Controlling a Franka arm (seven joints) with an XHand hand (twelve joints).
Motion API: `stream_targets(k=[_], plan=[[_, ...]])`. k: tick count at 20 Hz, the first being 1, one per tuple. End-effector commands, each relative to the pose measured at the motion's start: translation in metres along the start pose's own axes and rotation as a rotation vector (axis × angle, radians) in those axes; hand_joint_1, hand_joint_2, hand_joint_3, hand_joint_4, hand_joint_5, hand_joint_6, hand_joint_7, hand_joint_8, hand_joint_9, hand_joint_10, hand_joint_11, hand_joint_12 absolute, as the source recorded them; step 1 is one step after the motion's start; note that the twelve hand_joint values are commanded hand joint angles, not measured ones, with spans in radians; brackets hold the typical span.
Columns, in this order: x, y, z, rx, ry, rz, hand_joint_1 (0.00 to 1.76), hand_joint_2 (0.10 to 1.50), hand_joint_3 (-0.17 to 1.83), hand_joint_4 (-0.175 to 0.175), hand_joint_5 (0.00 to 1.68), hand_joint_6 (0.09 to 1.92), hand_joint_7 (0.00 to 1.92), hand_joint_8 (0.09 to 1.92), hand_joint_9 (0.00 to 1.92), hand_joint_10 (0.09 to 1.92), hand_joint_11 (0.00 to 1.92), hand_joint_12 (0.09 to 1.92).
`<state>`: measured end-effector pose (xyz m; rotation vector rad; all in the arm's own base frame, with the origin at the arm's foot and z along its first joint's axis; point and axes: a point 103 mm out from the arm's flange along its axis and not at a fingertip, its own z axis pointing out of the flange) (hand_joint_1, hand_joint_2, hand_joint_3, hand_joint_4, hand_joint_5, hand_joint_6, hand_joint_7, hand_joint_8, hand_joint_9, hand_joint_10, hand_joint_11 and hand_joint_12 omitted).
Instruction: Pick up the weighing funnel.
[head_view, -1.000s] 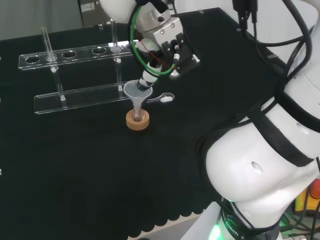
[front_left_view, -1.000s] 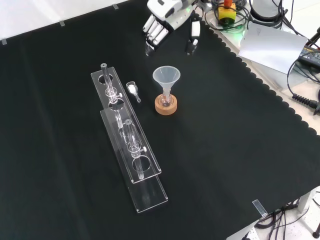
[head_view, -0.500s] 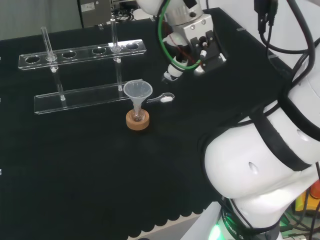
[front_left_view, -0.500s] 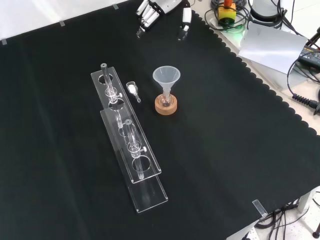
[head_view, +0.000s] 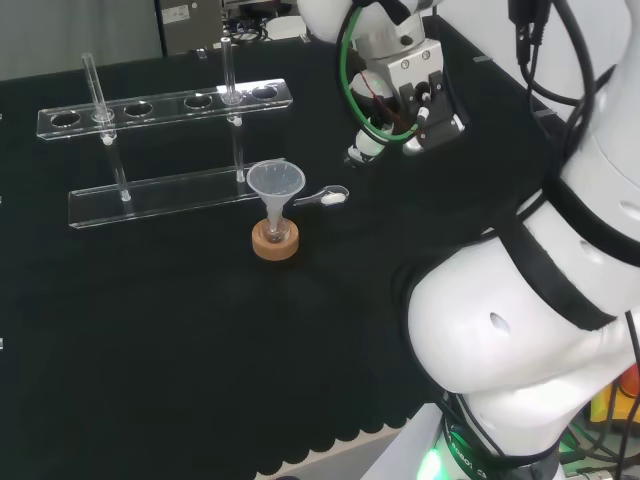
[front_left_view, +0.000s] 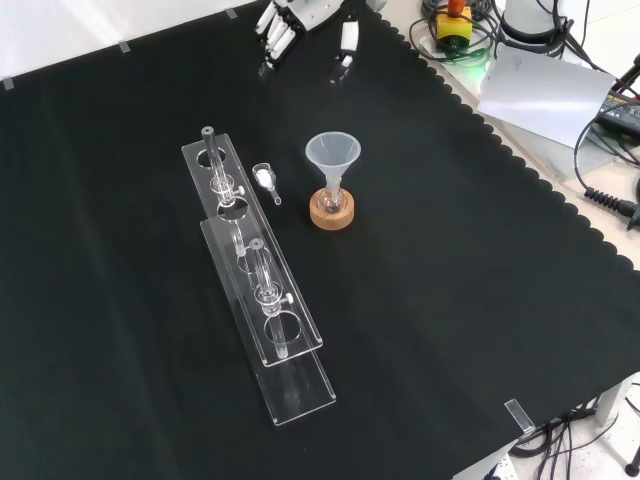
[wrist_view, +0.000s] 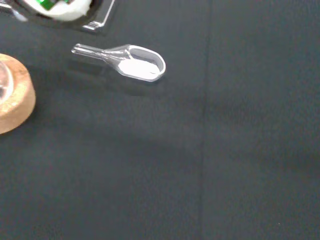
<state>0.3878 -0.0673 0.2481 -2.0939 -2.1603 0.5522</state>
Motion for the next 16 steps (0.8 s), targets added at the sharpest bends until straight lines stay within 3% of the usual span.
stream_targets(k=[1, 6, 16], plan=[[-0.018, 0.05, 0.031, -0.009, 0.021, -0.017, 0.78, 0.68, 0.5, -0.054, 0.51, 0.09, 0.57, 0.71, 0.8, 0.55, 0.51, 1.29], [-0.02, 0.08, 0.053, 0.039, 0.023, -0.036, 0.8, 0.68, 0.51, -0.055, 0.54, 0.09, 0.59, 0.71, 0.79, 0.54, 0.52, 1.29], [-0.011, 0.123, 0.085, 0.06, 0.019, -0.094, 0.84, 0.67, 0.52, -0.051, 0.54, 0.09, 0.52, 0.7, 0.7, 0.51, 0.48, 1.29]])
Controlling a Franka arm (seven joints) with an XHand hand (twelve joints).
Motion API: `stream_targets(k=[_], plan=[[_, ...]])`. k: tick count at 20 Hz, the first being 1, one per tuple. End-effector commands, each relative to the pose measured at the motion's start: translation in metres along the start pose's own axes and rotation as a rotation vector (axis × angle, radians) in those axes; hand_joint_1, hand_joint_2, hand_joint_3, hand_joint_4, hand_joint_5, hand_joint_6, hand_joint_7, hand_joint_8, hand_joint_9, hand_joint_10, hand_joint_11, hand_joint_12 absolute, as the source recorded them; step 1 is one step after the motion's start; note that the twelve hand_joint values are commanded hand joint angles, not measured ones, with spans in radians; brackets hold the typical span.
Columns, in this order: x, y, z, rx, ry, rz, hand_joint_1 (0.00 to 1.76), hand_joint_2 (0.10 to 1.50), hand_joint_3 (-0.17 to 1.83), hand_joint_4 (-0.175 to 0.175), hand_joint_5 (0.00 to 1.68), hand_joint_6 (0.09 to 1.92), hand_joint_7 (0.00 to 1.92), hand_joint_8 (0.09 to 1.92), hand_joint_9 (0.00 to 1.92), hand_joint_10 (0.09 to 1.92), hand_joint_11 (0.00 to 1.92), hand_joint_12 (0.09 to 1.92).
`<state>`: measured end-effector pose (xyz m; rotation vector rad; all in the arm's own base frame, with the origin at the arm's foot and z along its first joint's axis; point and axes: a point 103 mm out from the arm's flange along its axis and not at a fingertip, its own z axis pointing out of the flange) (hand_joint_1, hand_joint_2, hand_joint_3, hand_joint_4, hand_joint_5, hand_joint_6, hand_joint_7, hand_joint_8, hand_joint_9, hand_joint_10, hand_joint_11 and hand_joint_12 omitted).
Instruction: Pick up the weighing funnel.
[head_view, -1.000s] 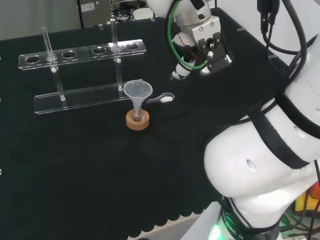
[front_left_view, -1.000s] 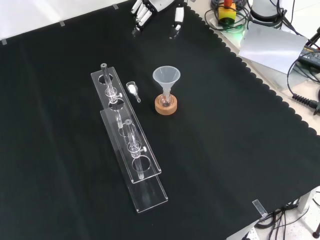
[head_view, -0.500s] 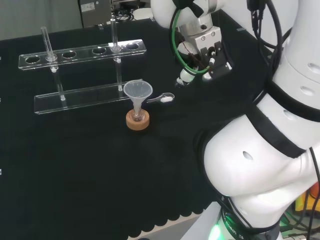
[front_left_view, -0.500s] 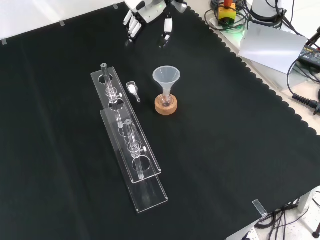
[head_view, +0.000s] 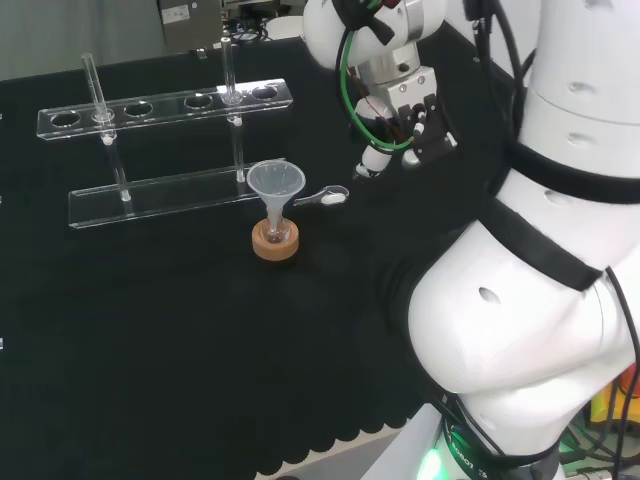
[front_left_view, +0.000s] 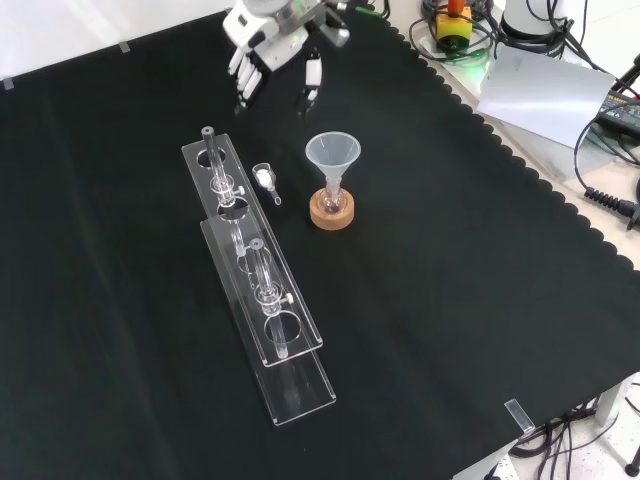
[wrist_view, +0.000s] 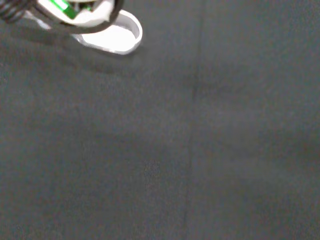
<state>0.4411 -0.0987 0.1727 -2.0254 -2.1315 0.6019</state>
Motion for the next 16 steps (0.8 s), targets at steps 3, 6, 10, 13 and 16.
stream_targets(k=[3, 6, 10, 13, 16], plan=[[0.012, 0.059, 0.027, -0.003, 0.009, -0.079, 0.85, 0.67, 0.52, -0.049, 0.55, 0.09, 0.52, 0.7, 0.71, 0.52, 0.48, 1.29], [0.017, 0.065, 0.032, -0.002, 0.014, -0.092, 0.86, 0.67, 0.53, -0.05, 0.56, 0.09, 0.53, 0.71, 0.72, 0.53, 0.49, 1.29], [0.023, 0.071, 0.037, -0.008, 0.017, -0.104, 0.86, 0.66, 0.53, -0.05, 0.56, 0.09, 0.54, 0.71, 0.73, 0.53, 0.49, 1.29], [0.028, 0.074, 0.039, -0.009, 0.022, -0.115, 0.86, 0.66, 0.54, -0.049, 0.57, 0.1, 0.56, 0.72, 0.74, 0.53, 0.49, 1.29], [0.03, 0.076, 0.042, -0.014, 0.026, -0.116, 0.86, 0.66, 0.54, -0.05, 0.59, 0.1, 0.57, 0.72, 0.75, 0.54, 0.5, 1.29]])
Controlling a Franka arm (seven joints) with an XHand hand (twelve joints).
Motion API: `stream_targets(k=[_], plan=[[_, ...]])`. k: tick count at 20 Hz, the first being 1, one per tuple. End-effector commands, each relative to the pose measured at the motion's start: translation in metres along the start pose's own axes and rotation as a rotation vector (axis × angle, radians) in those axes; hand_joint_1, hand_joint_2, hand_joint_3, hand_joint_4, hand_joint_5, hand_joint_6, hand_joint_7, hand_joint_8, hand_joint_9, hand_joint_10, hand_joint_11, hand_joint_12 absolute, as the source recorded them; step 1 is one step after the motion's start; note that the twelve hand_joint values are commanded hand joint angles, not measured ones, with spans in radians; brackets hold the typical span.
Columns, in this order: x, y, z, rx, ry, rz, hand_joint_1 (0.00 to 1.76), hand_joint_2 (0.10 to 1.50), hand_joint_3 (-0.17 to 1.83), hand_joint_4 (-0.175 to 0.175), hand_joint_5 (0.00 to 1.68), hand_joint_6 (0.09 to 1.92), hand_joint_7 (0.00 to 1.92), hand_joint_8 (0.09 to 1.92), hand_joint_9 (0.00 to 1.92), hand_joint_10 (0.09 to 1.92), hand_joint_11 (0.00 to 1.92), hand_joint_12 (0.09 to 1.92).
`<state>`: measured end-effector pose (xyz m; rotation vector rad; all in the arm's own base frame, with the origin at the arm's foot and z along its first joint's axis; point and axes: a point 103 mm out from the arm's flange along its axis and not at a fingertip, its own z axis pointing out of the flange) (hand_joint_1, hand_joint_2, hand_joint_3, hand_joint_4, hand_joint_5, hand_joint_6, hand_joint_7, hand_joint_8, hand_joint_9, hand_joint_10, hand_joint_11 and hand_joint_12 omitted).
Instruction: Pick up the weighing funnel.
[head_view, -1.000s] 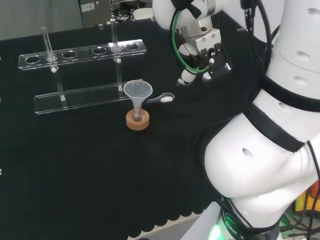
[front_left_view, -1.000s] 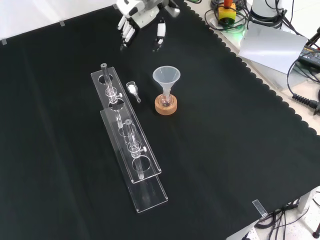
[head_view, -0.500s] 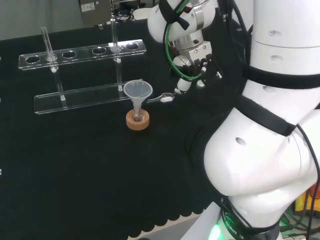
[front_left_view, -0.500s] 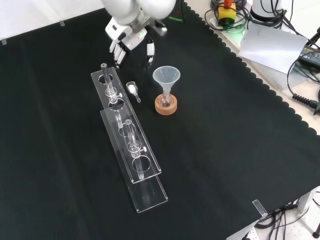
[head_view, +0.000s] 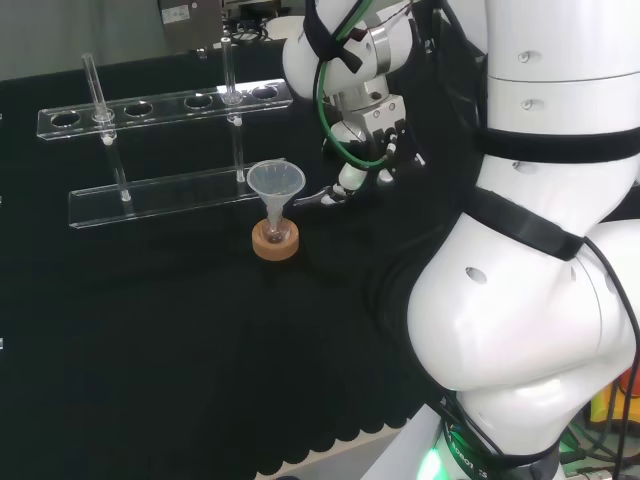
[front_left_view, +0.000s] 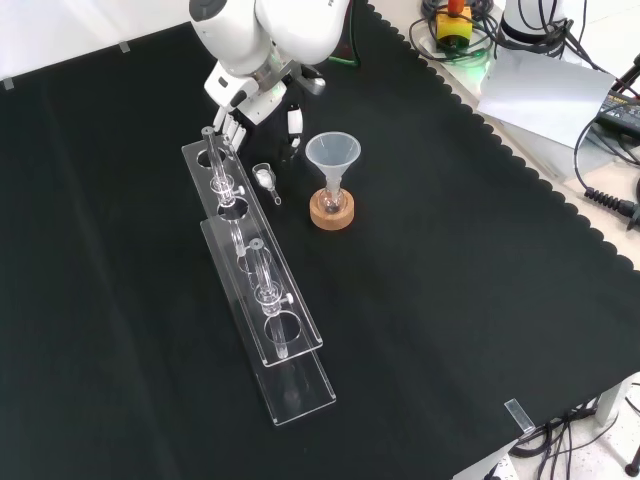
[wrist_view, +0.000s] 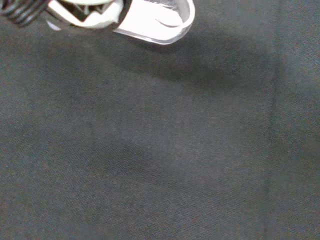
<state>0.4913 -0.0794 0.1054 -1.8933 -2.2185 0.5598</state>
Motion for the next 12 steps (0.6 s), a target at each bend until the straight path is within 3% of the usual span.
stream_targets(k=[1, 12], plan=[[0.004, 0.005, 0.005, -0.009, 0.01, -0.006, 0.86, 0.66, 0.54, -0.049, 0.59, 0.11, 0.57, 0.72, 0.75, 0.54, 0.5, 1.29], [0.005, 0.009, 0.017, 0.008, 0.022, -0.008, 0.86, 0.66, 0.55, -0.051, 0.61, 0.13, 0.61, 0.73, 0.78, 0.53, 0.5, 1.28]])
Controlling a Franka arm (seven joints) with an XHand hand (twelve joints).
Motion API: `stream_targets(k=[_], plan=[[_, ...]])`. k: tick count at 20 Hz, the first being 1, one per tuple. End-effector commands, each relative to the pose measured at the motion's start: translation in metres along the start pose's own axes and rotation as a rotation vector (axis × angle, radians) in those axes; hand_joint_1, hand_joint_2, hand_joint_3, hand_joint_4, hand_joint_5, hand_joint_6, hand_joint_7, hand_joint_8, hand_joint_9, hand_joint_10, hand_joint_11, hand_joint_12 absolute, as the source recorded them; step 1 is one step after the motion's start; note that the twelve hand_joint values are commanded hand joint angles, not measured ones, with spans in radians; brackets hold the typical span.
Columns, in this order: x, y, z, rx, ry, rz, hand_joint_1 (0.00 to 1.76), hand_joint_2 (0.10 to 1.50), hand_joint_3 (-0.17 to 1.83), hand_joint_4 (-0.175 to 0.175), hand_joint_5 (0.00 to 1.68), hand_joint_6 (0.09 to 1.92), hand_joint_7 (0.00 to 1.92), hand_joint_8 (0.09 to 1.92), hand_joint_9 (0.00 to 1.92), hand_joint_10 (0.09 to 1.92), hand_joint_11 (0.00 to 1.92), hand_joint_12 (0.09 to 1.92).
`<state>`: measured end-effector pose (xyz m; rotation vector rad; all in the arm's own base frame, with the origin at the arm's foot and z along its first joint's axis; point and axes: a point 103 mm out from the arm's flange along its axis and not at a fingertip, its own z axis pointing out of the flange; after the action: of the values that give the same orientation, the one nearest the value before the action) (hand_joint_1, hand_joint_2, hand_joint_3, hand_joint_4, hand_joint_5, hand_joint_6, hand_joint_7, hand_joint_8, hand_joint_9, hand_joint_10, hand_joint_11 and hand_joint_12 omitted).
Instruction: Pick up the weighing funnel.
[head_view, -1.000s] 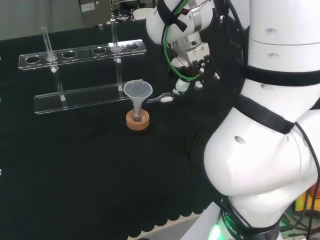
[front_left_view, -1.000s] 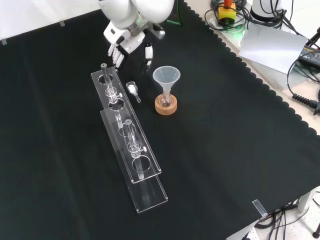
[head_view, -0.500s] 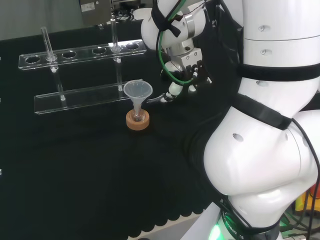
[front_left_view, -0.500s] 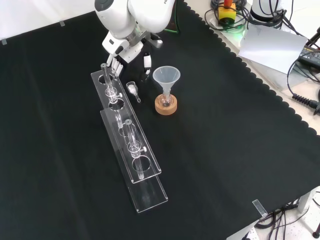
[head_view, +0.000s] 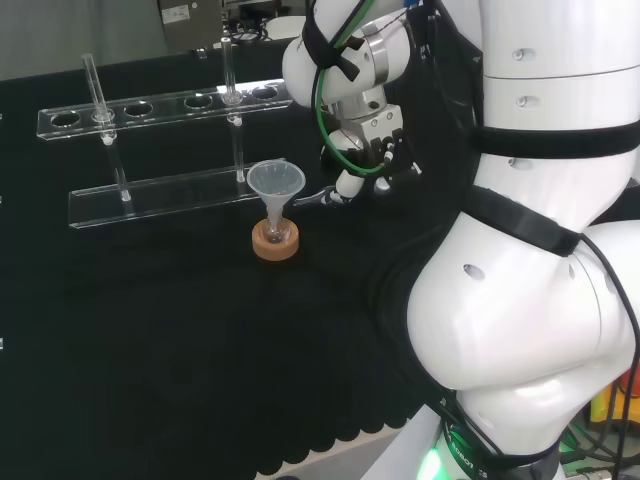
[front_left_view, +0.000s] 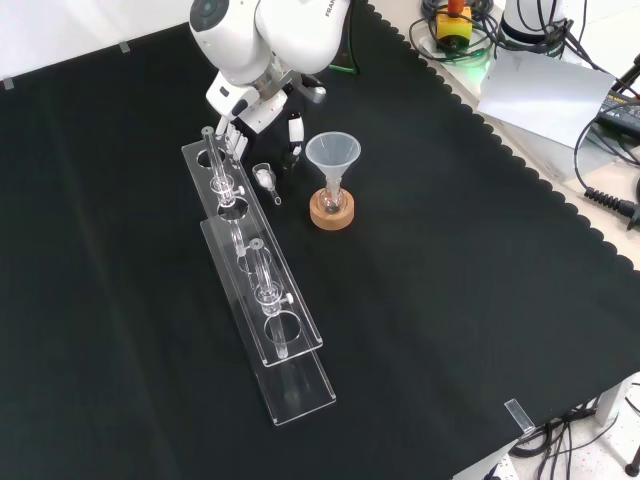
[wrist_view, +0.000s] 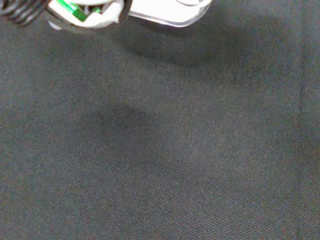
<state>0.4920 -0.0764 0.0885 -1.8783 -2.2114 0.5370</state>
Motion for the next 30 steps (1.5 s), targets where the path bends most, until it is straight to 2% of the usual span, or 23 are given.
stream_targets(k=[1, 11, 19, 30], plan=[[0.002, 0.002, 0.004, 0.007, -0.004, 0.002, 0.87, 0.66, 0.56, -0.051, 0.62, 0.13, 0.62, 0.73, 0.78, 0.53, 0.51, 1.28], [0.005, 0.008, 0.012, 0.007, 0.007, 0.004, 0.87, 0.65, 0.58, -0.054, 0.61, 0.19, 0.64, 0.72, 0.82, 0.52, 0.51, 1.28], [0.01, 0.016, 0.019, -0.007, -0.017, 0.019, 0.88, 0.64, 0.6, -0.055, 0.56, 0.49, 0.68, 0.73, 0.89, 0.49, 0.53, 1.28], [0.008, 0.016, 0.021, -0.017, -0.022, 0.021, 0.9, 0.64, 0.61, -0.052, 0.57, 0.66, 0.71, 0.75, 0.91, 0.5, 0.54, 1.27]])
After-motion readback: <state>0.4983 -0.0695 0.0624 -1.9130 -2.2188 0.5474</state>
